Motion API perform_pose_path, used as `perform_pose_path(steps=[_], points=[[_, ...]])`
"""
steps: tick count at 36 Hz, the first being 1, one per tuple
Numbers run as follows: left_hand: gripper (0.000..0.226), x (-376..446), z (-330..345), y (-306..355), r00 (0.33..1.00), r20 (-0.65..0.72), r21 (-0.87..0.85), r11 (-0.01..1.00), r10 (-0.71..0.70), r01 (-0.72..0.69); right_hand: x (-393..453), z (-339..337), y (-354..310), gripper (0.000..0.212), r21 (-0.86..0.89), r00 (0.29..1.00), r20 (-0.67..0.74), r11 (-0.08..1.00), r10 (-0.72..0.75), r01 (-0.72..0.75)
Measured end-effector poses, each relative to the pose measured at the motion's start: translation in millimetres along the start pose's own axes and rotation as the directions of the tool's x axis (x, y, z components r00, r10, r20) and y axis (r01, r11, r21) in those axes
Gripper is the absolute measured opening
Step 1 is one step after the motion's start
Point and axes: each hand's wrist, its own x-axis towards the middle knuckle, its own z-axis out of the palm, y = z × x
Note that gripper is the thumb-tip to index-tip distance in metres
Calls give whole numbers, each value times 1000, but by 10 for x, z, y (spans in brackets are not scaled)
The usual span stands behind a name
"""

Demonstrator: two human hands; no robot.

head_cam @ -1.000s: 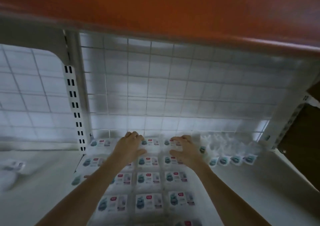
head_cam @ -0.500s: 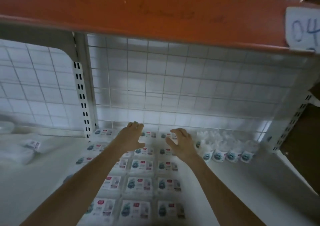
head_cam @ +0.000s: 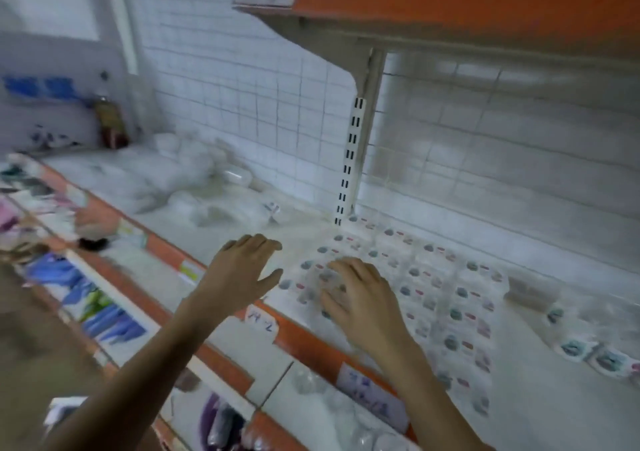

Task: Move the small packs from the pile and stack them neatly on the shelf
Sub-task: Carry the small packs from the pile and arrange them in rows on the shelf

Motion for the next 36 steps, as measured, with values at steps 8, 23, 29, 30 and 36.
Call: perform_pose_path(steps=[8,23,29,30,36], points=[[44,-1015,-246,-913,970,73,95,970,-233,225,173,776,-1067,52,119,988,79,985,-136,126],[40,-1787,-429,-2419,951,125,-20,958,-282,287,673,1591,-2319,36,217,974,190,973,-119,77],[40,-1647,-564,-2943,947,127,-81,949,-295,306,1172,1680,-2524,37,167,982,148,981,-121,95],[40,-1591,-592,-3031,946,127,-106,944,-299,313,1285,1688,-2547,37,155,984,130,983,-120,100],[37,-1126,-701,-3570,966,52,-200,945,-252,258,2022,1757,-2606,35,119,991,75,987,-113,104]])
